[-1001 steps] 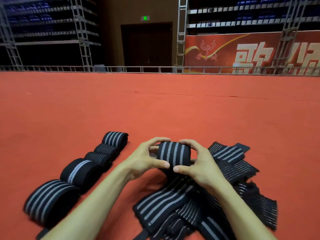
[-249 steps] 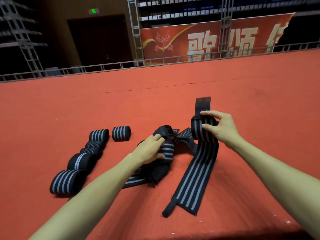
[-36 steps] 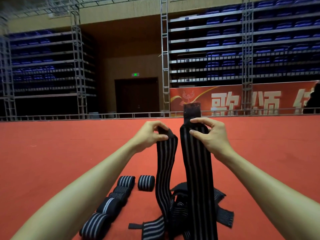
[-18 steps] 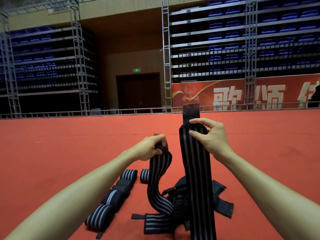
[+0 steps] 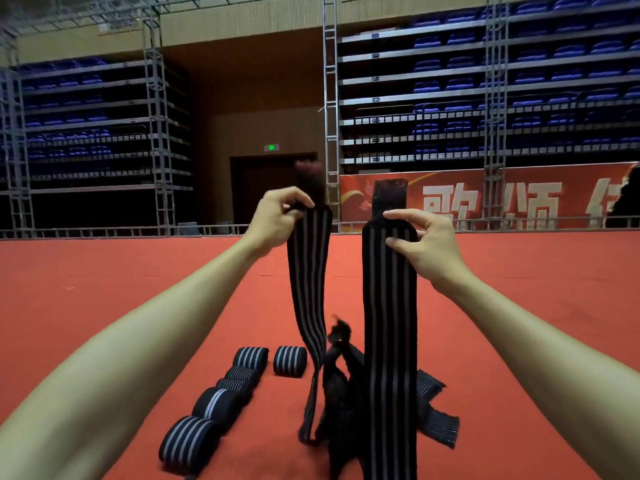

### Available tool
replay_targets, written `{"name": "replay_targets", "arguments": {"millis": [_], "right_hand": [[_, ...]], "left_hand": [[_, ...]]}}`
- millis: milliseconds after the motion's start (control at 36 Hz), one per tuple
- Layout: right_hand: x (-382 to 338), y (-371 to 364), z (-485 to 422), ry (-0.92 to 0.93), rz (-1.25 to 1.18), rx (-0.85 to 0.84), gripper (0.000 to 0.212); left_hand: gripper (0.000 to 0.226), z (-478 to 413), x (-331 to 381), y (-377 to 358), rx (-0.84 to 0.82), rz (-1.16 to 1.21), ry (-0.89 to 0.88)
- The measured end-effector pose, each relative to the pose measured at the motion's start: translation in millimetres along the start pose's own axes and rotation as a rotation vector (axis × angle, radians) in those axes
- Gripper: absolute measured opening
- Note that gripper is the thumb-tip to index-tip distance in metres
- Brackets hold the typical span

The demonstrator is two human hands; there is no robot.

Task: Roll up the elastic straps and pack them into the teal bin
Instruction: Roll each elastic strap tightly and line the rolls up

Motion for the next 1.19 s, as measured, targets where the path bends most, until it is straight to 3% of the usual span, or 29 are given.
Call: {"name": "replay_targets", "arguments": {"millis": [250, 417, 639, 917, 1194], "right_hand": [[-14, 13, -25, 0.030, -0.006, 0.015, 0.045], [-18, 16, -29, 0.033, -0.017, 0.016, 0.044], [-35, 17, -45, 0.088, -0.002, 0.027, 0.045], [-71, 27, -81, 0.171, 0.040, 0.116, 0.042], [-58, 14, -76, 0.184, 0.108, 0.097, 0.043]], "left_hand": [[0.035, -60, 32, 23, 0.227, 0.046, -0.060], [0.041, -59, 36, 32, 0.134, 0.123, -0.026], [0.046, -51, 26, 33, 0.177, 0.101, -0.007], [0.042, -37, 27, 27, 0.168, 0.120, 0.000], [0.034, -22, 27, 21, 0.145, 0.138, 0.042]]}}
Point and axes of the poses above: each hand's wrist, its own z-axis away from the middle knuckle, its own y-axis out of the back of the hand, x = y × z, the point moved 4 cm from there along -z, towards the middle knuckle, and after that the axes turned 14 degrees about x, right-handed, at the moved point
